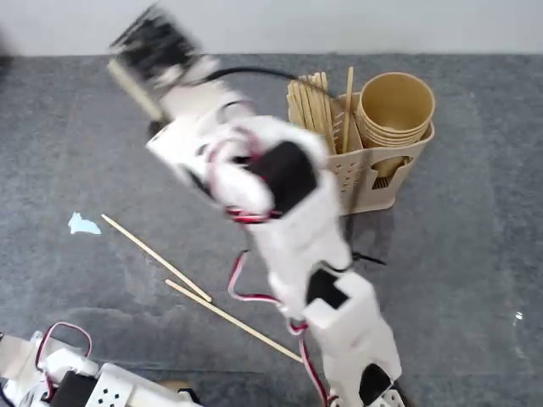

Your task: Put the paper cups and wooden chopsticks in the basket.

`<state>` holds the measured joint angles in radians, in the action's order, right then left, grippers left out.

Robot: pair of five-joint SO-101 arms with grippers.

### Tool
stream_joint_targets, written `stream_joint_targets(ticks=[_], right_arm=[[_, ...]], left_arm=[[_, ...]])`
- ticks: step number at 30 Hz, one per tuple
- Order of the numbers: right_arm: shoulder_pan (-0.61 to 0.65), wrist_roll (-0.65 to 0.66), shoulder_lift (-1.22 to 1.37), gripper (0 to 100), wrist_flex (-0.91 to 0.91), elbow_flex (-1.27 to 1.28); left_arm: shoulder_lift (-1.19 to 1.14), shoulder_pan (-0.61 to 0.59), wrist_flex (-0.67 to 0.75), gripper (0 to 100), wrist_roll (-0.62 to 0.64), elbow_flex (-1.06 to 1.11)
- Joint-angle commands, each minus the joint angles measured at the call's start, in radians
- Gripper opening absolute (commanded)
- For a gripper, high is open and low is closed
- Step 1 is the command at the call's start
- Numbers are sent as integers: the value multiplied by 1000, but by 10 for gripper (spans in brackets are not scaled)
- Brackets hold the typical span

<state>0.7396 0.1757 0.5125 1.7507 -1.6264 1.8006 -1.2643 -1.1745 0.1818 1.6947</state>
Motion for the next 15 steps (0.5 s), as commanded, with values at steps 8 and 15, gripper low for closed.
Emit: stream_joint_targets(ticks=[8,15], right_arm=[[-311,9,-213,7,-237,-55],[-414,6,-220,7,-344,-55]], left_arm=[[6,-5,-5,13,-8,-10],[6,-5,-5,13,-8,-10]])
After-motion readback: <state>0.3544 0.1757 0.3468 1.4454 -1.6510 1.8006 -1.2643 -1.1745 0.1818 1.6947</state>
